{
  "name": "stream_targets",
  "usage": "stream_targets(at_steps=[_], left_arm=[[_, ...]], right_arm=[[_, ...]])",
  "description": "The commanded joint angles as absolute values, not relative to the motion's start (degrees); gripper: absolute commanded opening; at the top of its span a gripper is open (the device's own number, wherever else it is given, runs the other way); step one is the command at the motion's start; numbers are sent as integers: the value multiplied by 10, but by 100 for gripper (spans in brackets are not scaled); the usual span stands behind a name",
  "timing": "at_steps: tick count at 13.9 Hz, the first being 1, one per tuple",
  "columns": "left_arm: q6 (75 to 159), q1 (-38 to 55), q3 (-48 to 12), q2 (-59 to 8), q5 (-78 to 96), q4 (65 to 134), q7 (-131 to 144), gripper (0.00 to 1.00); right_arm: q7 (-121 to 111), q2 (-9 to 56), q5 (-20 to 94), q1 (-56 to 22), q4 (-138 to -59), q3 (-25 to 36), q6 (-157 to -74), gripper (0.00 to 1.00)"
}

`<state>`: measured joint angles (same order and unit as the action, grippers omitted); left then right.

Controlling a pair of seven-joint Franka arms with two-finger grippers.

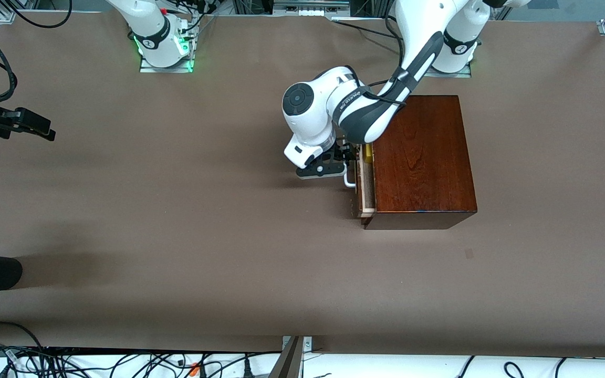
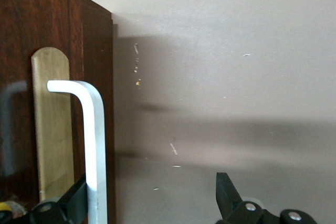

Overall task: Open drawer, take yellow block, close drawer
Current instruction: 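Pull the drawer out of the box with the left gripper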

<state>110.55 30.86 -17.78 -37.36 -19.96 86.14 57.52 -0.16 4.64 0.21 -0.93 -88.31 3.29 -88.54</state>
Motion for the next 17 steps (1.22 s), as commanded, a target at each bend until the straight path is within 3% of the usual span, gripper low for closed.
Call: stream_targets(at_steps=[1, 17], left_arm=[[1186, 316, -181, -395, -175, 855, 584, 100], [1178, 324, -179, -397, -165, 809, 586, 100]], right_arm=[[-4, 35, 8, -4, -886, 29, -881, 100], [-4, 35, 8, -4, -882, 29, -879, 100]])
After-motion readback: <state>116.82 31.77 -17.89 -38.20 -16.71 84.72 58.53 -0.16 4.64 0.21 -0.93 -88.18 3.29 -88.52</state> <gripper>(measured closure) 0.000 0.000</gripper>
